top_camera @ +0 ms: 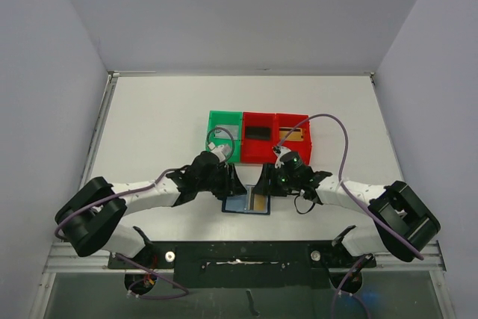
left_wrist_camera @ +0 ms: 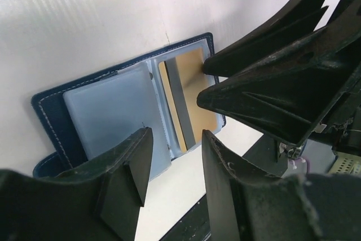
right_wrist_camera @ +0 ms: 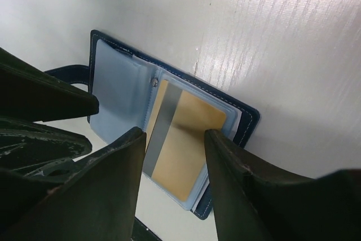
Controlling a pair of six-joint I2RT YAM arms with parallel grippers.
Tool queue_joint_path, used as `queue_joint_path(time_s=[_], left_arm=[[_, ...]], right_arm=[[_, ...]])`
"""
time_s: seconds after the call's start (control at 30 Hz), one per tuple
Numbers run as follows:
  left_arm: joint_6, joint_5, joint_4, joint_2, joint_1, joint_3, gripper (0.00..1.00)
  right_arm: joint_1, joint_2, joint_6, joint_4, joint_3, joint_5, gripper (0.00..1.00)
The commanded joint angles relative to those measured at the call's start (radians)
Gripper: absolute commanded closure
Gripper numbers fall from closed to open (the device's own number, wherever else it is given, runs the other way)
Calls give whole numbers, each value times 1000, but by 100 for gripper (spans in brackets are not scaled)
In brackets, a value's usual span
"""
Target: Take the credit cards out of the card holder
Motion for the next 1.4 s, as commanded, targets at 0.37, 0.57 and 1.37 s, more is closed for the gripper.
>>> queue_joint_path(time_s=[0.37, 0.57, 1.37], left_arm=[[-126, 11, 280, 182, -75, -22, 74], [-158, 18, 347, 196, -75, -52, 93], [-172, 6, 363, 171, -75, -55, 100]], right_arm=[[-38, 20, -41, 18, -70, -42, 59], [-40, 16, -45, 19, -72, -49, 60], [-26, -123, -69, 30, -93, -105, 61]])
